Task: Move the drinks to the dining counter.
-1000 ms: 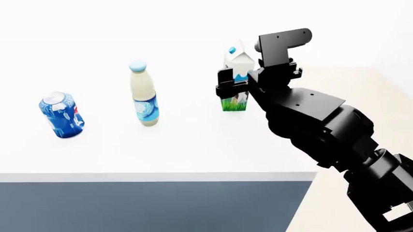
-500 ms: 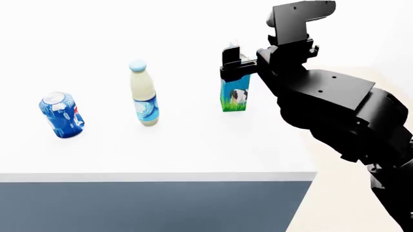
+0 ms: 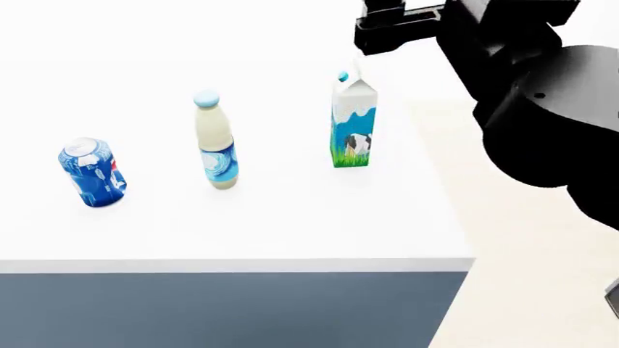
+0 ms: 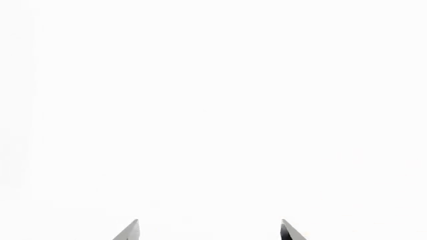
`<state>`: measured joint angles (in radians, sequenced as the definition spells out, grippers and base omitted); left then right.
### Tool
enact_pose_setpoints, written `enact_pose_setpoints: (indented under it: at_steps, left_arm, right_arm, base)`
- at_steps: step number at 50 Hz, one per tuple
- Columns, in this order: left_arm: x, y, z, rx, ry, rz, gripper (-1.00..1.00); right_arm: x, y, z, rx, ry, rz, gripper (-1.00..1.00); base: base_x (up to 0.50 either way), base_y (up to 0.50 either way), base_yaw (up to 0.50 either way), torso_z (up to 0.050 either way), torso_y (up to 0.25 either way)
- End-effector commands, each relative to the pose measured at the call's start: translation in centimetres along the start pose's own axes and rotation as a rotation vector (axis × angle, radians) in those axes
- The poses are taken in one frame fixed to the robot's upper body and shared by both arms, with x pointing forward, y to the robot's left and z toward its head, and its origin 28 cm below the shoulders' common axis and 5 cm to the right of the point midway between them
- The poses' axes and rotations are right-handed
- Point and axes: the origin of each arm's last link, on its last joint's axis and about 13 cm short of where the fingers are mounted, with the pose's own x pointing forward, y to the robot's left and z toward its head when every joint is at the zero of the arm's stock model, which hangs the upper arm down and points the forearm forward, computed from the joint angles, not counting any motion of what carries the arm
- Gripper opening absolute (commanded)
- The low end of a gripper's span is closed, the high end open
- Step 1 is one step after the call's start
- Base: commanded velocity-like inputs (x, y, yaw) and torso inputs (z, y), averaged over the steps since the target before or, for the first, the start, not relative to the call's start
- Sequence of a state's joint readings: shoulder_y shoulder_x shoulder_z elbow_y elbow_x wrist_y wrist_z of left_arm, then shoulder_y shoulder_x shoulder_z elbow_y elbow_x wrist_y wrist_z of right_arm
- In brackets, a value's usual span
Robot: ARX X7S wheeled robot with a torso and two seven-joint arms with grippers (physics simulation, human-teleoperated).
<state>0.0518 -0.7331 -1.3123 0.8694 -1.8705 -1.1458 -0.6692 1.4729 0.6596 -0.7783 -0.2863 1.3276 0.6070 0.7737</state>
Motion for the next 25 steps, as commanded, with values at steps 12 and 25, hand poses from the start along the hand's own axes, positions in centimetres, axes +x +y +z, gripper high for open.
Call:
enact_pose_setpoints:
  at_steps: [12, 25]
  left_arm:
    - [-0.4, -0.2, 0.6, -0.003, -0.022, -0.015, 1.00]
    - [-0.7, -0.4, 1.1, -0.016, -0.041, -0.042, 1.00]
  right_arm:
    - [-7.4, 0.7, 7.5, -0.036, -0.272, -0.042, 1.00]
    - [-11.7, 0.9, 10.7, -0.055, -0.371, -0.071, 1.00]
  base:
    - [0.00, 0.00, 0.00, 0.000, 0.000]
    - [0.00, 0.00, 0.00, 0.000, 0.000]
